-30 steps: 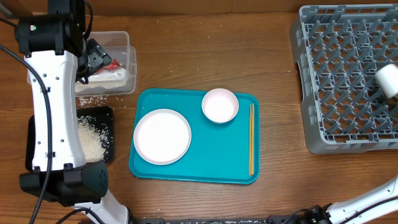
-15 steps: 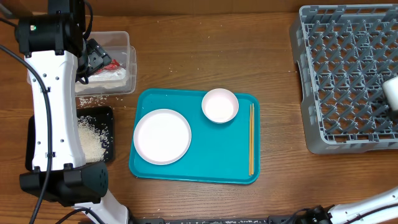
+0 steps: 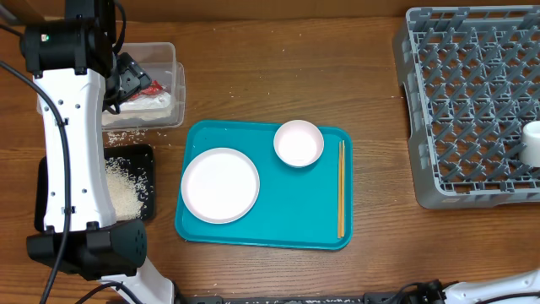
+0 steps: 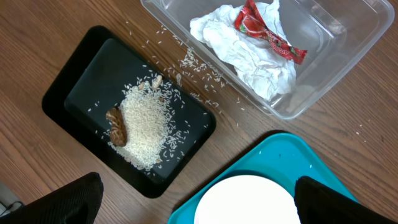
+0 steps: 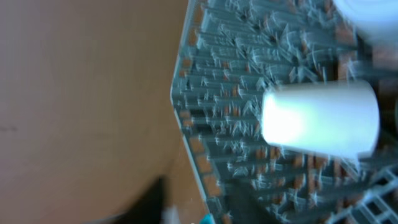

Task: Sort waste into correct bins and load items into the dishwasher
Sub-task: 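Set the cup upside down in the rack and release it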

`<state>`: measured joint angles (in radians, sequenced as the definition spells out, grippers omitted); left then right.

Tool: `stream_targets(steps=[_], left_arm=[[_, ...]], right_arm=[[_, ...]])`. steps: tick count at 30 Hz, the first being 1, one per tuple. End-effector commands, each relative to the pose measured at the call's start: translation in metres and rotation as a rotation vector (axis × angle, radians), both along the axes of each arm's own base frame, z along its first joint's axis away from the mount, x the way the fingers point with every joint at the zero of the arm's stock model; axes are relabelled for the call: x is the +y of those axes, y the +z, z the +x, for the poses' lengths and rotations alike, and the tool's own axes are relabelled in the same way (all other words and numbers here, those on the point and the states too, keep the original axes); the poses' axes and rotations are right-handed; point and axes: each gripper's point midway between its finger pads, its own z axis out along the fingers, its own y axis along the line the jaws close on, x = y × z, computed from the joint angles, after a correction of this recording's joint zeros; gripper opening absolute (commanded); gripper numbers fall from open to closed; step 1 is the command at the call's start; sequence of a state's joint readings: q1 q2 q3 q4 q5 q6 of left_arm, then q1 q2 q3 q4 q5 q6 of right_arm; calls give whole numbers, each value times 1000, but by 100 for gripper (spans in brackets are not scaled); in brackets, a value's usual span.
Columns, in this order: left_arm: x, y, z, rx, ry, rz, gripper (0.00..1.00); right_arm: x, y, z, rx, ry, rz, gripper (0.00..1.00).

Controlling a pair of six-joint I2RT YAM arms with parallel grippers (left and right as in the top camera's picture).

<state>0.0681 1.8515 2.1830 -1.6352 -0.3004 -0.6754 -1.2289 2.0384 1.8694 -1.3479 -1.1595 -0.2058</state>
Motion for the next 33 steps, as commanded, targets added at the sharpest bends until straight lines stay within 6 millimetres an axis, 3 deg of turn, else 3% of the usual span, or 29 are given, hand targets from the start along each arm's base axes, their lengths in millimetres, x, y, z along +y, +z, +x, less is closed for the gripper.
stream_targets(steps=[1,4,6,7,8,9,13,18,25,28,33], left_arm=[[3,2,0,-5,15,14,100],[3,2,0,-5,15,14,100],[3,2,0,-5,15,14,100],[3,2,0,-5,15,14,100],[3,2,0,-5,15,14,100],[3,2,0,-5,15,14,100],[3,2,0,-5,15,14,100],[3,2,0,-5,15,14,100],[3,2,0,-5,15,14,100],[3,2,0,-5,15,14,100],[3,2,0,-5,15,14,100]], right_arm=[[12,17,15,94,12,-162,74],[17,-6,42,246,9,-238,78],[25,-16,61,311,34,-317,67],[29,-20,70,337,48,-362,56],[33,-25,81,368,58,-413,20],[34,-29,88,408,45,-448,4],[27,-49,101,648,-116,-588,4],[31,-69,111,795,-173,-704,4],[32,-121,98,958,-111,-675,4],[24,-124,81,1023,-156,-656,4],[17,-102,62,1060,-225,-641,4]])
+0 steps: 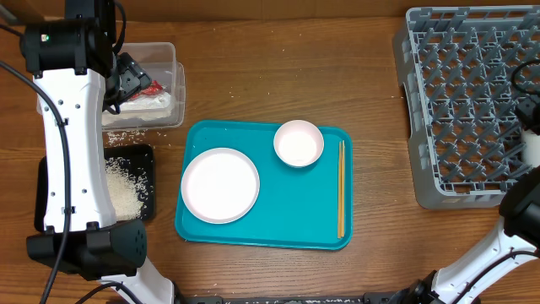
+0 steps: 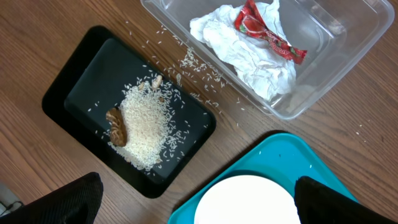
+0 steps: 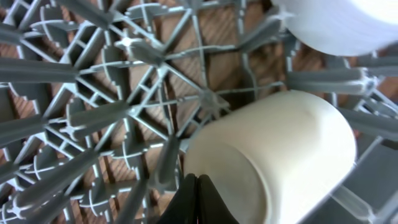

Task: Sort waste into correct bins and load items into the dishwasher
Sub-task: 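Set the cup upside down in the rack and release it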

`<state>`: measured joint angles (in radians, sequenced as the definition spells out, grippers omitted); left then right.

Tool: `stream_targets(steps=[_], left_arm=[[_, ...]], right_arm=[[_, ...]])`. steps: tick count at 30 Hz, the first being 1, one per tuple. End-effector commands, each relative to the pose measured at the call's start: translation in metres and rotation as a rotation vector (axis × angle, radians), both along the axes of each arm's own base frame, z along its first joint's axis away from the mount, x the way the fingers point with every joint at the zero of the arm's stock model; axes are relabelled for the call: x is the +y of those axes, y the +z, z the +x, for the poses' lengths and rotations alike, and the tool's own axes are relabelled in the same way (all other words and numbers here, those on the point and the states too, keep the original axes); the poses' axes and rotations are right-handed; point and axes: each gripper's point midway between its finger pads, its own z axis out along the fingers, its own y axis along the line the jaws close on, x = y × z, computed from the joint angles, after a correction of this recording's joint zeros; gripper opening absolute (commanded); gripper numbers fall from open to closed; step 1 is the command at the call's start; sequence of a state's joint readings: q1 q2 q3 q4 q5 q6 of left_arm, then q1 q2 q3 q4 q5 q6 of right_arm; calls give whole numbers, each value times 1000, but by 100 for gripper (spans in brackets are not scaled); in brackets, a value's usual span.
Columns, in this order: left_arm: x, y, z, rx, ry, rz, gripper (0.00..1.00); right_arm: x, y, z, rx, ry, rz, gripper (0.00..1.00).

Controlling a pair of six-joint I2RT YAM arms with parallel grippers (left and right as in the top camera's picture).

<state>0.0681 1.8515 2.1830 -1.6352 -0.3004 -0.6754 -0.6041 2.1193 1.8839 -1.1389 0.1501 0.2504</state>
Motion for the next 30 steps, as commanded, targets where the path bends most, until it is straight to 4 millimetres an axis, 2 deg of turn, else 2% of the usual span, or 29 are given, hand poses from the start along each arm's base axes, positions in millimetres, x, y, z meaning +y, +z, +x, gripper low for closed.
stream_targets(steps=[1,3,6,8,10,16,20,30], left_arm=[[3,2,0,-5,15,14,100],[3,2,0,-5,15,14,100],[3,2,0,-5,15,14,100],[3,2,0,-5,15,14,100],[3,2,0,-5,15,14,100],[3,2,0,-5,15,14,100],[3,2,0,-5,15,14,100],[3,2,0,-5,15,14,100]], right_arm=[[-26,29,-28,23,-107,-94,4],[-26,54,-28,-24,-109,-126,4],[-26,79,-32,-63,-116,-166,4],[-27,91,-35,-75,-122,-191,4],[-27,94,-34,-90,-122,-195,4],[-21,88,-30,-105,-106,-155,4],[-8,83,-8,-191,-9,-79,4],[-7,25,-10,-100,15,-17,4]])
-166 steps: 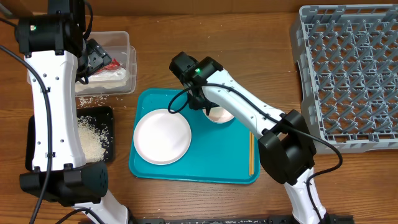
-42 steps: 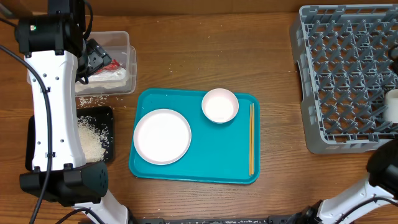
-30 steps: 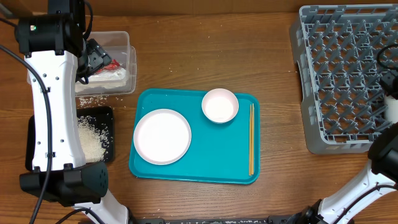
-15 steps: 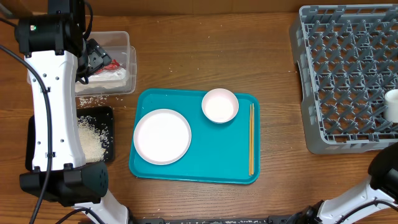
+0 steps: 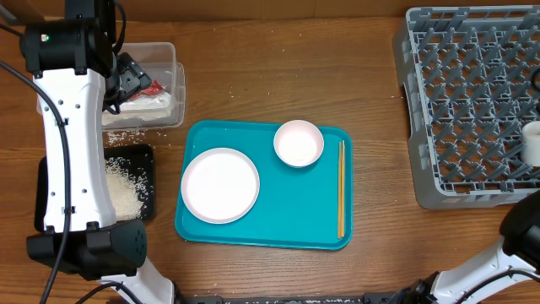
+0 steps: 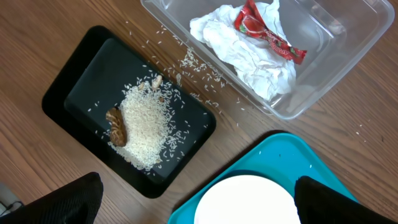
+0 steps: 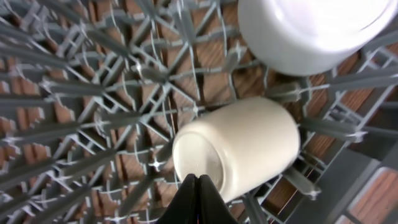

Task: Sort waste into correct bins and load items into the dishwasher
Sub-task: 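Set the cup upside down in the rack and release it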

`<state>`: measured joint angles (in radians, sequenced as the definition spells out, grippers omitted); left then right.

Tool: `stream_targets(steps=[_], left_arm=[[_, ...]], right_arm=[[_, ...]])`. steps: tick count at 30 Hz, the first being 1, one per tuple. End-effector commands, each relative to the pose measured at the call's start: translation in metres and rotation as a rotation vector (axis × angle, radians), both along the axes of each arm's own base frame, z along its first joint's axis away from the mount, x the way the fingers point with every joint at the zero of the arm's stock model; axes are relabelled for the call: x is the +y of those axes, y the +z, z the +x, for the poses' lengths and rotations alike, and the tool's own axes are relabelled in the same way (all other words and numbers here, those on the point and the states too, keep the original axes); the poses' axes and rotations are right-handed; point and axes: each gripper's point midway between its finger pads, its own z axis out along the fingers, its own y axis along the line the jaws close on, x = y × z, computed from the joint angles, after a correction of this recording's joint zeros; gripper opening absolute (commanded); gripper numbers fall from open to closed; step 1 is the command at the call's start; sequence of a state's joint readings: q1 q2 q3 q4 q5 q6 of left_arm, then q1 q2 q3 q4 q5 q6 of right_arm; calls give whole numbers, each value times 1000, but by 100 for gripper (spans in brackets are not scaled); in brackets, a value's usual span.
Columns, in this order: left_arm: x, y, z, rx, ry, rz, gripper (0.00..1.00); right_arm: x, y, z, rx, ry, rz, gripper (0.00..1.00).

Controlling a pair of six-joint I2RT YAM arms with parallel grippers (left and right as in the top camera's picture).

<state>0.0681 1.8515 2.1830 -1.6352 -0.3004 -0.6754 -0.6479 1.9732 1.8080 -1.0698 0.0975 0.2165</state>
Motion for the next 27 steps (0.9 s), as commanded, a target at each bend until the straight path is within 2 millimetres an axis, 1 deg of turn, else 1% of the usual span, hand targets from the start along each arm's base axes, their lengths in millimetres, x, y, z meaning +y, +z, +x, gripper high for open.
stream_targets(steps=[1,6,10,14,19,21,23,27], left_arm=[[3,2,0,-5,15,14,100],[3,2,0,-5,15,14,100],[3,2,0,-5,15,14,100],[3,2,0,-5,15,14,100],[3,2,0,-5,15,14,100],[3,2,0,-5,15,14,100],[3,2,0,-5,15,14,100],[3,2,0,-5,15,14,100]], right_arm=[[0,-21,-2,41,7,25,4],[-8,-20,-10,79,-25,-15,4],[-5,-21,-6,50,-12,14,4],[-6,-21,-3,40,-6,10,4],[-8,-31,-5,63,-11,20,4],[-10,-39,-7,81,-18,29,4],[-13,-41,-12,102,-31,24,4],[-23,-36,-26,139,-82,-6,4]])
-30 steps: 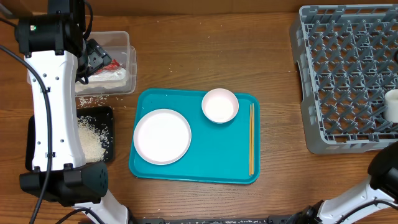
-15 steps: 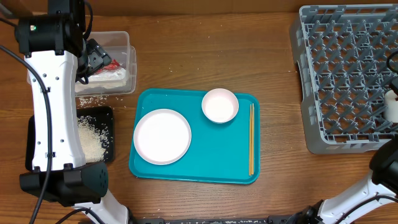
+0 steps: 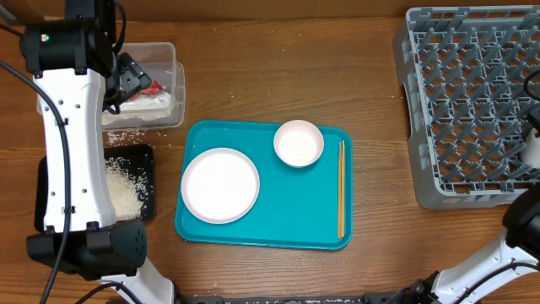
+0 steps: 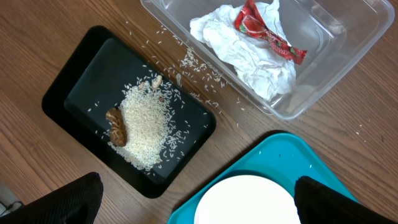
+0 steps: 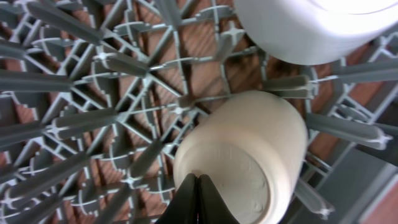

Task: Sort waste into correct bins and load items into the dishwasher
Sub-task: 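Set the cup upside down in the rack and release it, then move the right gripper back to the tray and grasp the saucer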

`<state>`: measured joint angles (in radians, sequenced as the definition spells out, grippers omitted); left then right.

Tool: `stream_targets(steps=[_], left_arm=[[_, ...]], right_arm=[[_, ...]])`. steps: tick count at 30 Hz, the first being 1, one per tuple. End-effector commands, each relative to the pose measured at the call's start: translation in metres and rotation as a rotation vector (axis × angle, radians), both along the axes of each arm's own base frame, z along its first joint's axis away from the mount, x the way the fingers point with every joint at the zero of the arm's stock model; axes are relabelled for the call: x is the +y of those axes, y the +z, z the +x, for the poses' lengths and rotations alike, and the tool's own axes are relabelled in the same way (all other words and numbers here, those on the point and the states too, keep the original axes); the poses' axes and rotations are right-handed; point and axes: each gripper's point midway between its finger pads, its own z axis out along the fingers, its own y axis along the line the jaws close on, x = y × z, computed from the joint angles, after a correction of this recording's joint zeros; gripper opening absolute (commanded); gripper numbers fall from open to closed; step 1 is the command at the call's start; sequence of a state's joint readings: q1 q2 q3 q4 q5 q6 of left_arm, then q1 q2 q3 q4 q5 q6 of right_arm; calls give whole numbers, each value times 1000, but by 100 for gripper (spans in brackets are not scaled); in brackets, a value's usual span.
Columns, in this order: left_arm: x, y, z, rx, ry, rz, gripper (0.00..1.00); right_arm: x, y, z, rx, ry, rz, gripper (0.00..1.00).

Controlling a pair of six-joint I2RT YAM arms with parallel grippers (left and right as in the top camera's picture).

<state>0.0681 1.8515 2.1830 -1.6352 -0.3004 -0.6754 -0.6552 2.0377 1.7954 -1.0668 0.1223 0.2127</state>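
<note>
A cream cup (image 5: pixel 239 155) lies in the grey dishwasher rack (image 5: pixel 93 81) with its base turned toward the right wrist camera. My right gripper (image 5: pixel 199 200) is shut and empty, its tips over the near edge of that base; contact cannot be told. A second white vessel (image 5: pixel 311 25) sits just beyond the cup. On the teal tray (image 3: pixel 253 232) lie a white plate (image 3: pixel 220 185), a small white bowl (image 3: pixel 299 143) and chopsticks (image 3: pixel 341 188). My left gripper (image 4: pixel 199 211) hangs open over the plate (image 4: pixel 245 202) at the tray's left end.
A clear bin (image 4: pixel 292 56) holds crumpled tissue and a red wrapper (image 4: pixel 267 31). A black tray (image 4: pixel 81 93) carries a heap of rice and a brown scrap, with grains spilled on the wood between them. The rack (image 3: pixel 472 101) fills the table's right side.
In the right wrist view the cup is larger and its base faces the camera more squarely. The shut right gripper is closer over it. The left arm and the tray's items have not moved.
The right wrist first looked at the rack's edge from a distance, with the cup lying inside. Then the shut gripper was close over the cup's side, then farther back, and now close over its base. The left gripper stayed open above the plate.
</note>
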Motion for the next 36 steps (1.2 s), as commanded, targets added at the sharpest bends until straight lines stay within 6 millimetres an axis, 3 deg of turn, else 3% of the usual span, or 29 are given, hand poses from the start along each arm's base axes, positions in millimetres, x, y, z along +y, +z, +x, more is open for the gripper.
stream_targets(steps=[1,12,16,20,23,26,29,30,32,36], left_arm=[[3,2,0,-5,15,14,100],[3,2,0,-5,15,14,100],[3,2,0,-5,15,14,100],[3,2,0,-5,15,14,100],[3,2,0,-5,15,14,100],[3,2,0,-5,15,14,100],[3,2,0,-5,15,14,100],[3,2,0,-6,15,14,100],[3,2,0,-5,15,14,100],[3,2,0,-5,15,14,100]], right_arm=[[-20,-1,-23,66,-84,-34,4],[-33,46,-41,-2,-161,-84,4],[-36,49,-44,-22,-190,-76,4],[-20,49,-32,-92,-140,23,4],[-7,63,-28,-135,-73,51,4],[9,87,-28,-203,-45,78,4],[38,120,-19,-338,23,159,4],[53,132,-15,-398,59,208,20],[83,155,-6,-507,135,315,100],[157,192,4,-669,320,612,100]])
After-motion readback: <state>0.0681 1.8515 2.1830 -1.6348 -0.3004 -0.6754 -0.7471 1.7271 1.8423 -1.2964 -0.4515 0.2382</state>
